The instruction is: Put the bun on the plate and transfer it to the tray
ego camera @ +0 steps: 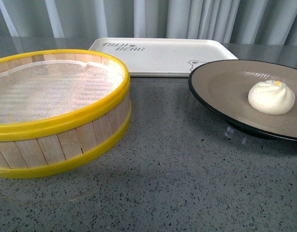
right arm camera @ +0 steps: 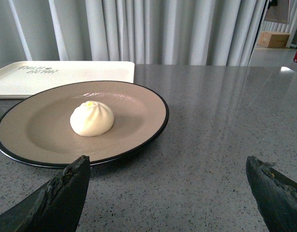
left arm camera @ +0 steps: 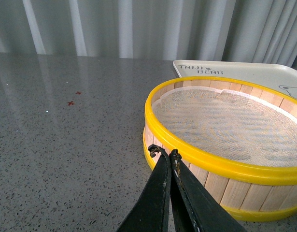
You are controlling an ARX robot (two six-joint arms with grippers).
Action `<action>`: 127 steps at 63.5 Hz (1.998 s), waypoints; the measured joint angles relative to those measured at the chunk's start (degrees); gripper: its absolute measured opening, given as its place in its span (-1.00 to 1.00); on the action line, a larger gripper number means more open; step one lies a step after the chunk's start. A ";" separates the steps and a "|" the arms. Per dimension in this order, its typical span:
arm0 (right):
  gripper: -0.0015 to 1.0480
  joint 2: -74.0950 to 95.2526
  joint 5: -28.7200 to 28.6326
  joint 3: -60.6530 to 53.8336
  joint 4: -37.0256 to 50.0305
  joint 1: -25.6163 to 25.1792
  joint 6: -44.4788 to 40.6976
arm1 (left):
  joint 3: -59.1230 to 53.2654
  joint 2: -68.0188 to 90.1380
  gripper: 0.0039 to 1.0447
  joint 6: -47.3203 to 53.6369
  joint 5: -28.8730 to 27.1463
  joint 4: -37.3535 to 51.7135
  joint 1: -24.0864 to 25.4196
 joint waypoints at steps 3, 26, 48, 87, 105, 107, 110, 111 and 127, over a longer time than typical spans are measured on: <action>0.83 0.00 0.00 0.00 0.00 0.00 0.00 | 0.00 -3.04 -0.93 0.00 0.02 -4.17 0.00; 0.83 0.00 0.00 0.00 0.00 0.00 0.00 | 0.00 -9.18 -0.93 0.00 0.13 -9.60 0.00; 0.83 0.00 0.00 0.00 0.00 0.00 0.00 | 0.00 -9.18 -0.20 -0.04 0.13 -9.60 0.00; 0.83 47.47 -13.92 23.54 14.56 -17.00 14.75 | 0.00 -9.18 0.88 0.00 0.15 -9.60 0.00; 0.83 70.97 -23.61 29.75 11.04 -25.14 44.68 | 0.00 -9.18 0.88 0.00 0.15 -9.60 0.00; 0.83 71.78 -24.37 29.83 10.97 -25.05 46.31 | 0.00 -9.18 0.88 -0.02 0.15 -9.60 0.00; 0.83 72.48 -25.05 30.01 10.75 -24.79 48.26 | 0.00 -9.18 0.88 0.00 0.13 -9.60 0.00; 0.83 72.72 -25.24 30.05 10.75 -24.55 49.07 | 0.00 -9.18 0.88 -0.02 0.15 -9.60 0.00; 0.83 74.93 -27.21 31.80 12.35 -19.96 57.35 | 0.02 -9.18 0.88 0.00 0.15 -9.60 0.00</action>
